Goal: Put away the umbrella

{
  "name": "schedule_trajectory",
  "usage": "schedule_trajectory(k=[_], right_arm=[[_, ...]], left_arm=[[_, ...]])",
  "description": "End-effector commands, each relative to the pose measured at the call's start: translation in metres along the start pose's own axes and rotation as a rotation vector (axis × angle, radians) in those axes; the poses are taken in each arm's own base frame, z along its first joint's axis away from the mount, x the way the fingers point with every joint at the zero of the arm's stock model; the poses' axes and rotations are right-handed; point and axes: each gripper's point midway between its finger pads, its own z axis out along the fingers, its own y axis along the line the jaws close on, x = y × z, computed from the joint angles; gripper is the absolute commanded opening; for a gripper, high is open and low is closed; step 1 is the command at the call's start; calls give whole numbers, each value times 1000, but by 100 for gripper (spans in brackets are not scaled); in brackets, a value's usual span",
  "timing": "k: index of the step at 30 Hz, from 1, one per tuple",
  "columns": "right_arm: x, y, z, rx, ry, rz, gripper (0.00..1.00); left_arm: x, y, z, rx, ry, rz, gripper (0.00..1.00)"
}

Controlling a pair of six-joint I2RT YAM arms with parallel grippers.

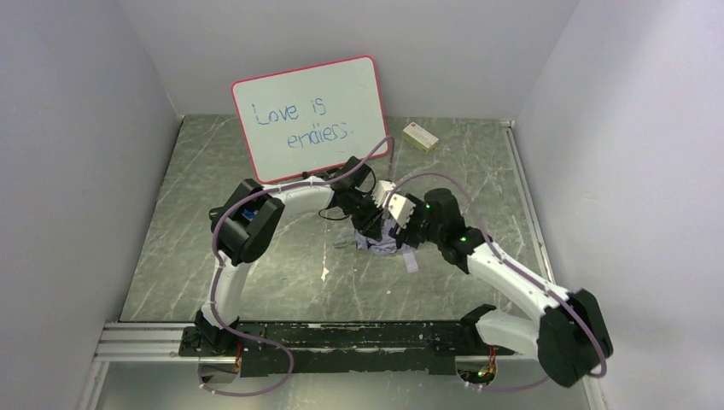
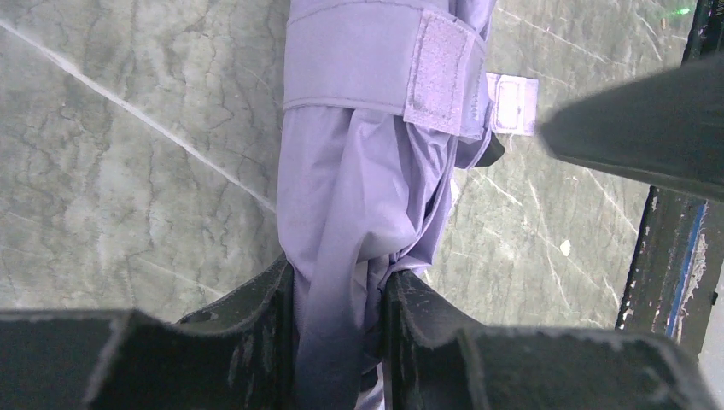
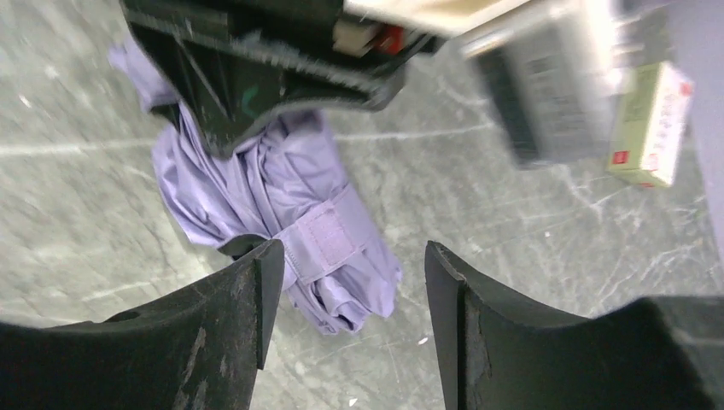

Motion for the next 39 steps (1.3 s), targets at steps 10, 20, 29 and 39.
schedule_trajectory(k=[10, 20, 29, 39], right_arm=[[-54, -19, -82, 279, -416, 875, 60], [14, 23, -80, 407, -102, 1616, 60], [59, 63, -51, 413, 127, 1654, 62], [58, 59, -26, 335, 228, 1421, 56]], left_arm=[[71, 22, 18, -135, 216, -85, 5], [74, 30, 21, -196, 240, -105, 5], [67, 25, 20, -216, 216, -54, 5], [67, 26, 27, -199, 230, -71, 5]])
